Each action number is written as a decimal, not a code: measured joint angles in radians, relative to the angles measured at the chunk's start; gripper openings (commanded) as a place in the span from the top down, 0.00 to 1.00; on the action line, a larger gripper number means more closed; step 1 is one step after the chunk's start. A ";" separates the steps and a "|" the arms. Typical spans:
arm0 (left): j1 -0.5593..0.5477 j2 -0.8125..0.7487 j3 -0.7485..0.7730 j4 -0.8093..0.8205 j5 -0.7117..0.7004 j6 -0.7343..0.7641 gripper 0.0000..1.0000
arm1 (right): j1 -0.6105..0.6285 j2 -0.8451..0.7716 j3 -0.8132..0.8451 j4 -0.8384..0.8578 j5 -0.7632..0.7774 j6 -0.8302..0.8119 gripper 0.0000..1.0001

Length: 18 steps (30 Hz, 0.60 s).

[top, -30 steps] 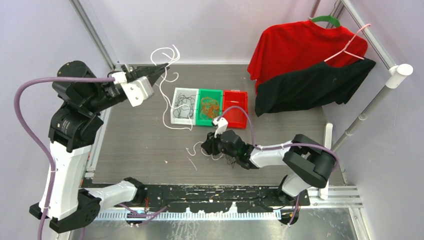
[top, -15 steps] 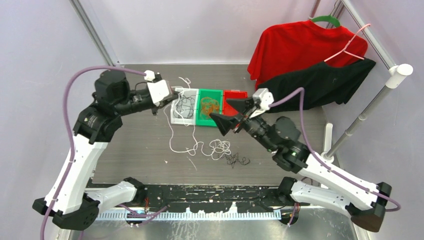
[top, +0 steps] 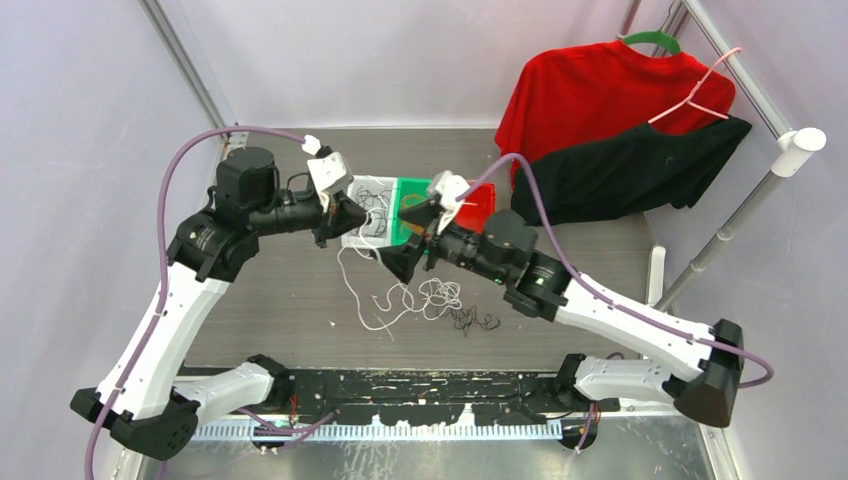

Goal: Untangle the cables
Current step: Place the cable in the bin.

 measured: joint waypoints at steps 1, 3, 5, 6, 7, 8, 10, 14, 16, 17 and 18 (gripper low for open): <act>0.000 0.002 -0.002 0.000 0.010 -0.021 1.00 | 0.001 0.027 0.000 -0.010 -0.004 -0.010 0.03; 0.000 0.002 -0.008 0.002 0.044 -0.081 1.00 | 0.005 0.069 0.000 -0.027 -0.004 -0.031 0.03; 0.000 0.002 -0.015 0.007 0.086 -0.136 1.00 | 0.005 0.094 0.000 -0.033 -0.003 -0.046 0.04; 0.000 0.002 -0.021 0.013 0.112 -0.167 1.00 | 0.005 0.101 0.000 -0.030 -0.002 -0.053 0.05; 0.000 0.002 -0.027 0.024 0.141 -0.198 1.00 | 0.005 0.104 -0.001 -0.024 0.000 -0.057 0.06; 0.000 0.002 -0.034 0.035 0.163 -0.226 1.00 | 0.005 0.105 -0.002 -0.014 0.000 -0.060 0.08; 0.000 0.002 -0.052 0.071 0.218 -0.298 1.00 | 0.005 0.105 -0.005 0.016 0.000 -0.061 0.13; 0.003 0.002 -0.077 0.136 0.291 -0.407 1.00 | 0.005 0.105 -0.018 0.082 -0.022 -0.056 0.54; 0.006 0.002 -0.085 0.172 0.310 -0.454 1.00 | 0.011 0.104 -0.029 0.105 -0.054 -0.053 0.83; 0.010 0.002 -0.087 0.191 0.317 -0.477 1.00 | 0.016 0.102 -0.033 0.109 -0.066 -0.051 0.93; 0.012 0.002 -0.089 0.201 0.324 -0.494 1.00 | 0.019 0.099 -0.037 0.110 -0.073 -0.051 0.98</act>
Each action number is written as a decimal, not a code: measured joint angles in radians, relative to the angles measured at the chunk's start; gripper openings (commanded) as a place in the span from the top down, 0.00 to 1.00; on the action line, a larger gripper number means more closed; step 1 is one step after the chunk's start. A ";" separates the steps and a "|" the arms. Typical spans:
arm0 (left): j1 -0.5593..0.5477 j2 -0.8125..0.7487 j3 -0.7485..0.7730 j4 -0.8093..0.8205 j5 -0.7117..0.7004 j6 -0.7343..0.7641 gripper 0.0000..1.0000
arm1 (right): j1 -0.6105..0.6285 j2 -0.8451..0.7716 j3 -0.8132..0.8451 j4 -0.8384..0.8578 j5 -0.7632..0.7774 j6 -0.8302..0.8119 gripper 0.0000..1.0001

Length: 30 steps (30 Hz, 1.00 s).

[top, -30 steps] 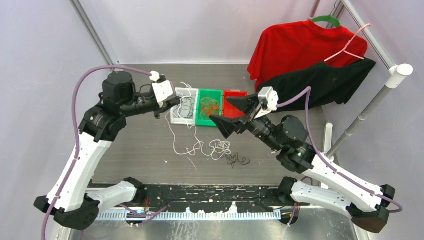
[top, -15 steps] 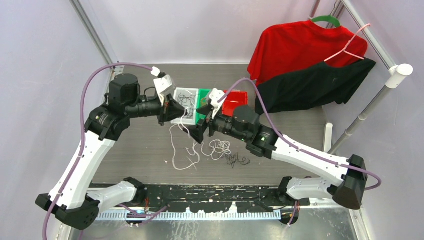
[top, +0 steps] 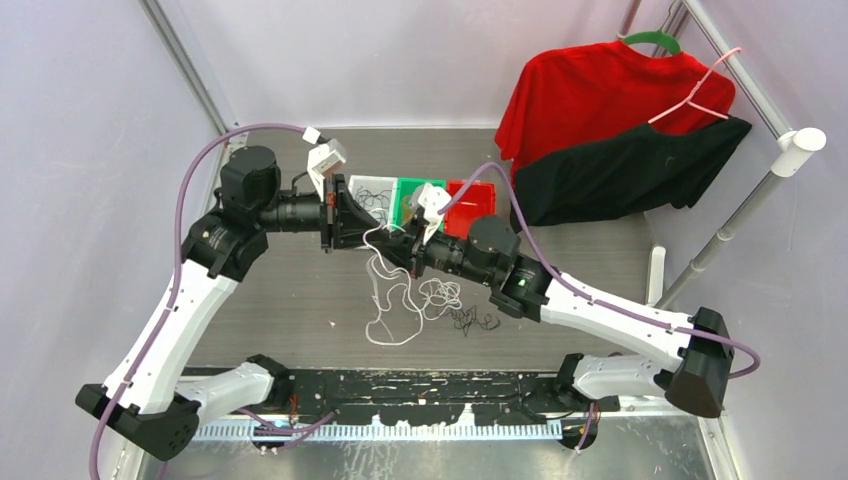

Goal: Untangle the cables
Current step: Place the cable in the bin.

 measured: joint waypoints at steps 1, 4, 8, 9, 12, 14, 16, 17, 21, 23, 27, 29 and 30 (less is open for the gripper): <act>0.001 -0.001 0.000 0.008 0.002 -0.013 0.99 | -0.001 -0.006 -0.005 -0.003 -0.003 0.001 0.99; 0.003 0.000 0.000 0.021 -0.012 -0.034 0.74 | -0.003 -0.054 -0.042 0.001 -0.001 0.004 0.99; 0.003 -0.001 0.004 0.004 -0.108 0.005 0.35 | -0.036 -0.139 -0.074 -0.069 0.055 0.008 0.99; 0.003 0.002 0.009 -0.012 -0.143 0.028 0.24 | -0.048 -0.146 -0.067 -0.101 0.074 0.008 0.99; 0.004 0.021 0.037 -0.082 -0.247 0.117 0.00 | -0.116 -0.134 -0.011 -0.230 0.150 0.006 0.99; 0.004 0.040 0.063 -0.141 -0.298 0.181 0.00 | -0.177 -0.104 0.034 -0.313 0.216 -0.004 0.99; 0.004 0.055 0.078 -0.193 -0.354 0.246 0.00 | -0.246 -0.058 0.077 -0.382 0.309 -0.017 0.99; 0.004 0.058 0.079 -0.209 -0.377 0.268 0.00 | -0.276 -0.037 0.091 -0.406 0.341 -0.020 0.99; 0.008 0.054 0.078 -0.259 -0.433 0.335 0.01 | -0.436 0.035 0.124 -0.480 0.400 0.004 0.99; 0.009 0.045 0.078 -0.259 -0.435 0.349 0.01 | -0.510 0.057 0.154 -0.522 0.396 0.032 0.99; 0.009 0.024 0.078 -0.264 -0.418 0.371 0.02 | -0.587 0.102 0.308 -0.577 0.340 0.093 0.99; 0.009 0.022 0.078 -0.275 -0.404 0.384 0.02 | -0.612 0.113 0.392 -0.583 0.301 0.128 0.99; 0.009 0.022 0.078 -0.286 -0.399 0.387 0.02 | -0.623 0.113 0.436 -0.584 0.282 0.148 0.99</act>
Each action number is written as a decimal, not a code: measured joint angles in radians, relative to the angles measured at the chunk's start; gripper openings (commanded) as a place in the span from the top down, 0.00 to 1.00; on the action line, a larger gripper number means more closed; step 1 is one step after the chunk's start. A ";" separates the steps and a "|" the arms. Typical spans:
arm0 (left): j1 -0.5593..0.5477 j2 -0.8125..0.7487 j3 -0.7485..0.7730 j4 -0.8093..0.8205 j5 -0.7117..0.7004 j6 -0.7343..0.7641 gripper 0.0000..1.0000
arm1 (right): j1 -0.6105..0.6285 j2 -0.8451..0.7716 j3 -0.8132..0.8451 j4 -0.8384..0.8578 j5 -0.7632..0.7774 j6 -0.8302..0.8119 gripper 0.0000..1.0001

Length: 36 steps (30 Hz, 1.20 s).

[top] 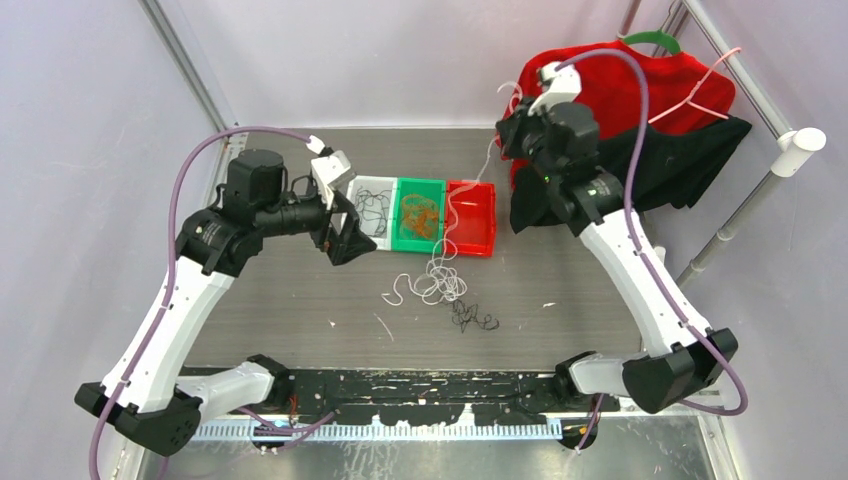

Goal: Untangle the cables
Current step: Place the cable in the bin.

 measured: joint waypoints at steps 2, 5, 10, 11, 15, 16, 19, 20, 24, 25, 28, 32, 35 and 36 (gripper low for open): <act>0.000 0.000 0.000 -0.019 0.007 0.007 0.04 | -0.018 -0.001 0.072 0.001 -0.022 0.033 0.99; 0.003 0.000 0.000 -0.052 0.021 0.026 0.06 | -0.047 -0.005 0.167 0.012 -0.050 0.099 0.99; 0.010 0.001 0.000 -0.096 0.039 0.052 0.07 | -0.114 -0.012 0.272 0.040 -0.119 0.225 0.99; 0.011 0.001 0.000 -0.105 0.040 0.057 0.07 | -0.119 -0.014 0.282 0.048 -0.121 0.238 0.99; 0.014 0.001 0.000 -0.128 0.041 0.080 0.08 | -0.119 -0.017 0.315 0.058 -0.118 0.248 0.99; 0.015 0.001 0.000 -0.133 0.041 0.084 0.09 | -0.118 -0.017 0.319 0.063 -0.116 0.246 0.99; 0.016 0.000 0.000 -0.151 0.040 0.102 0.09 | -0.118 -0.014 0.323 0.070 -0.098 0.231 0.99; 0.016 -0.001 0.000 -0.154 0.040 0.106 0.09 | -0.118 -0.011 0.325 0.072 -0.093 0.222 0.99; 0.016 -0.008 0.000 -0.170 0.040 0.127 0.10 | -0.118 0.022 0.347 0.087 -0.077 0.187 0.99; 0.016 -0.011 0.000 -0.172 0.040 0.130 0.10 | -0.118 0.031 0.349 0.090 -0.074 0.183 0.99; 0.018 -0.021 -0.002 -0.175 0.040 0.141 0.10 | -0.118 0.059 0.349 0.096 -0.071 0.177 0.99; 0.018 -0.032 -0.005 -0.180 0.040 0.157 0.11 | -0.118 0.089 0.346 0.106 -0.075 0.189 0.99; 0.018 -0.033 -0.005 -0.180 0.040 0.160 0.11 | -0.118 0.104 0.345 0.115 -0.081 0.206 0.99; 0.018 -0.033 -0.005 -0.180 0.040 0.160 0.11 | -0.118 0.109 0.345 0.119 -0.083 0.214 0.99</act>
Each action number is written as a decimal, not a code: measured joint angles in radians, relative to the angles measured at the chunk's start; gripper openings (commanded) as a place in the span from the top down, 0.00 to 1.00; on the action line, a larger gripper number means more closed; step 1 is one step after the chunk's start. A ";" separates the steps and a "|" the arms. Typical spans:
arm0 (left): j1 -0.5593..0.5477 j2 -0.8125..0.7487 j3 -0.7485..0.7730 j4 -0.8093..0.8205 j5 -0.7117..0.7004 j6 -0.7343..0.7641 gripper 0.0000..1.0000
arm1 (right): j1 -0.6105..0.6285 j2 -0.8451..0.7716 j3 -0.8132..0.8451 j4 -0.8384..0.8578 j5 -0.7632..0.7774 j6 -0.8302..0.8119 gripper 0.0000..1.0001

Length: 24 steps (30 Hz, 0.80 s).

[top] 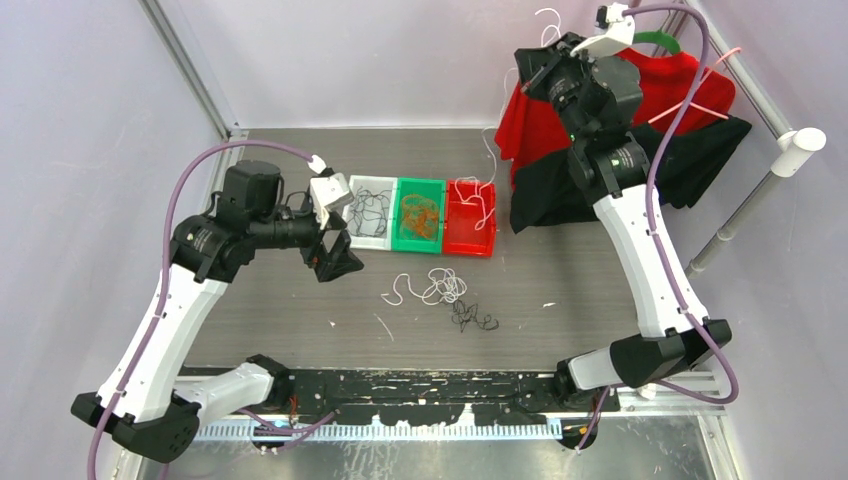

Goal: Untangle the cables
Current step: Place the cable in the bin.

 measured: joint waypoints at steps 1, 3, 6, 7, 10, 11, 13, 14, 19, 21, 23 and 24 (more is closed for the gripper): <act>0.000 0.000 0.000 0.000 0.000 0.000 0.11 | 0.000 0.005 0.000 0.005 -0.001 0.006 0.99; 0.000 0.000 0.000 0.000 0.000 0.000 0.11 | 0.000 0.013 0.001 0.010 -0.003 0.014 0.99; 0.000 0.000 0.000 0.000 0.000 0.000 0.11 | 0.000 0.034 0.018 0.011 -0.003 0.029 0.99; 0.000 -0.001 0.000 0.000 0.000 0.000 0.11 | 0.000 0.042 0.025 0.013 -0.003 0.032 0.99; 0.000 -0.005 0.000 0.000 0.000 0.000 0.11 | 0.000 0.062 0.051 0.027 -0.005 0.051 0.99; 0.000 -0.006 0.000 0.000 0.000 0.000 0.11 | 0.000 0.063 0.053 0.036 -0.007 0.056 0.99; 0.000 -0.009 0.000 0.000 0.000 0.000 0.11 | 0.000 0.063 0.061 0.054 -0.010 0.066 0.99; 0.000 -0.010 0.000 0.000 0.000 0.000 0.11 | 0.000 0.063 0.068 0.065 -0.011 0.071 0.99; 0.000 -0.016 0.000 0.000 0.001 0.000 0.11 | 0.000 0.045 0.092 0.106 -0.016 0.080 0.99; 0.000 -0.016 0.000 0.000 0.001 0.000 0.10 | 0.000 0.034 0.108 0.112 -0.017 0.079 0.99; 0.000 -0.016 0.000 0.000 0.001 0.000 0.10 | 0.000 0.023 0.121 0.119 -0.018 0.075 0.99; 0.000 -0.016 0.000 0.000 0.001 0.000 0.10 | 0.000 0.015 0.126 0.122 -0.019 0.072 0.99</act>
